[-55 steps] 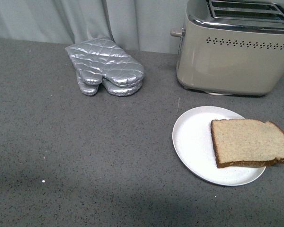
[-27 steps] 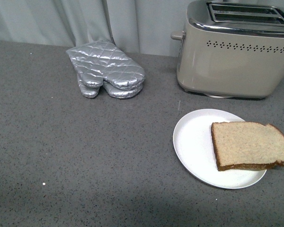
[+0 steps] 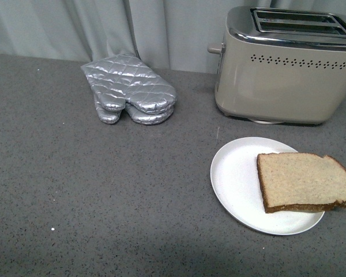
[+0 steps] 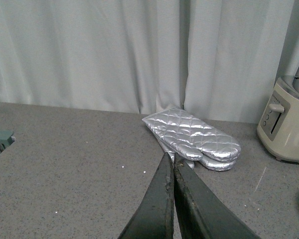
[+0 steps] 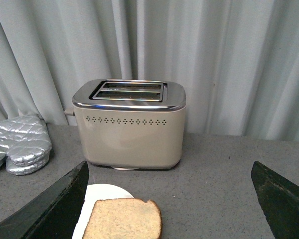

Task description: Put bread into toaster

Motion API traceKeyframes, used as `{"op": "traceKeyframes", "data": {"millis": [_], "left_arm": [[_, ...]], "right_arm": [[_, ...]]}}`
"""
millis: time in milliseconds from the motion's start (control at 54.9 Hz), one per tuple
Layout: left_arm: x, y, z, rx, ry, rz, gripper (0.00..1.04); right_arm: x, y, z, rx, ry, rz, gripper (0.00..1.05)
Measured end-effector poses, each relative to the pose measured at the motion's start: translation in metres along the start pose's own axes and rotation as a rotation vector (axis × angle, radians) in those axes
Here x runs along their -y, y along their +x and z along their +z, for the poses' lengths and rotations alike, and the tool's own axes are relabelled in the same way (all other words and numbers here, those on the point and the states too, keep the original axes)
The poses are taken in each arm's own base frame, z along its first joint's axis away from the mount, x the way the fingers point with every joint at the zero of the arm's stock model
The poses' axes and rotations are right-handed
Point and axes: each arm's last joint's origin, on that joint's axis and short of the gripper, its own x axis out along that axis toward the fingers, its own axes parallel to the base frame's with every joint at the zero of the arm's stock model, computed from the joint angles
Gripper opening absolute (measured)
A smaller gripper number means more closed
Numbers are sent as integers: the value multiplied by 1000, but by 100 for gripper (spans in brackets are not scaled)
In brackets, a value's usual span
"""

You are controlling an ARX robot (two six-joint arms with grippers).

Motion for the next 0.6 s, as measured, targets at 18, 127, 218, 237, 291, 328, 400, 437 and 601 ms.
{"op": "traceKeyframes", "data": {"millis": [18,127,218,237,291,328,400,437,601], "left_arm": [[0,0,0,0,0,0,4],[0,-3,0,2,0,0,4],[0,-5,0,0,0,0,4],[0,-5,0,0,0,0,4],[0,-6,0,1,0,0,4],[0,-7,0,0,0,0,4],[0,-8,0,0,0,0,4],[0,-11,-3,-18,0,1,4],[0,-19,-3,-5,0,-1,4]], "right_arm": [[0,0,0,0,0,0,95],[0,0,0,0,0,0,95],[0,0,0,0,0,0,95],[0,0,0,0,0,0,95],[0,0,0,0,0,0,95],[0,0,0,0,0,0,95],[0,0,0,0,0,0,95],[0,0,0,0,0,0,95],[0,0,0,0,0,0,95]]}}
